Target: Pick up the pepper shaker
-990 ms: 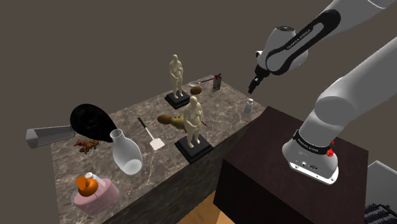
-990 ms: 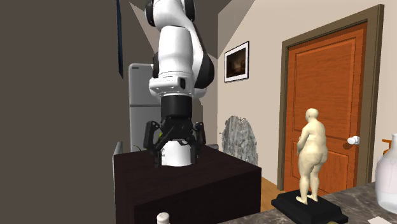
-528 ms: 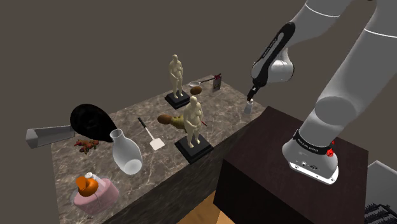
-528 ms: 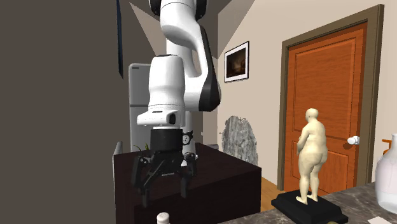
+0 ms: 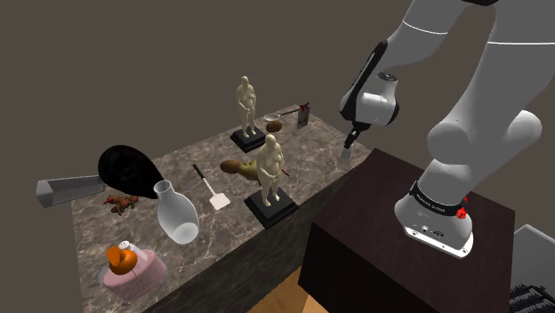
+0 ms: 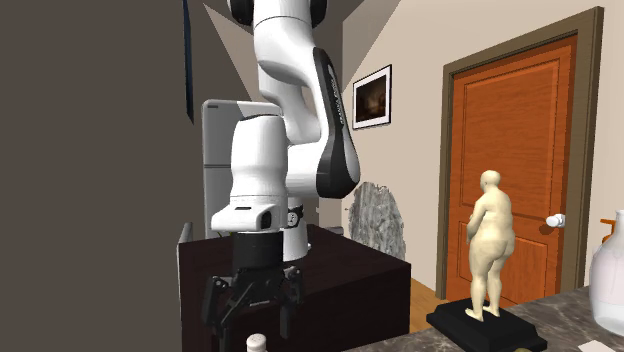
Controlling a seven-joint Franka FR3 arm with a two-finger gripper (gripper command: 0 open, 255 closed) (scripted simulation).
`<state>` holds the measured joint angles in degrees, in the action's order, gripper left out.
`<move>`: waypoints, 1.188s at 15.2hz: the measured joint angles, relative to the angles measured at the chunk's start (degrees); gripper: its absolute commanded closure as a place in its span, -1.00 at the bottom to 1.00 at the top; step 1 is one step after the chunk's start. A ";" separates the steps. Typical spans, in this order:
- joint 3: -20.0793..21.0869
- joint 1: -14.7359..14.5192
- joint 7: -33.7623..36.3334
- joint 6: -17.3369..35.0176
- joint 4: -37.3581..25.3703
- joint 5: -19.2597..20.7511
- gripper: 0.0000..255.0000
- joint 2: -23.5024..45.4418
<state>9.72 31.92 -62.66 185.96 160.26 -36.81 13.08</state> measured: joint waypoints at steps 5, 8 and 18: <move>1.18 1.18 -0.17 0.48 -0.04 -0.05 1.00 0.36; 1.13 1.10 -0.15 0.47 -0.05 -0.06 1.00 0.36; -25.59 -22.95 10.90 -6.66 2.66 12.42 1.00 -8.22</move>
<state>-15.87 8.97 -51.76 179.30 162.92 -24.38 4.86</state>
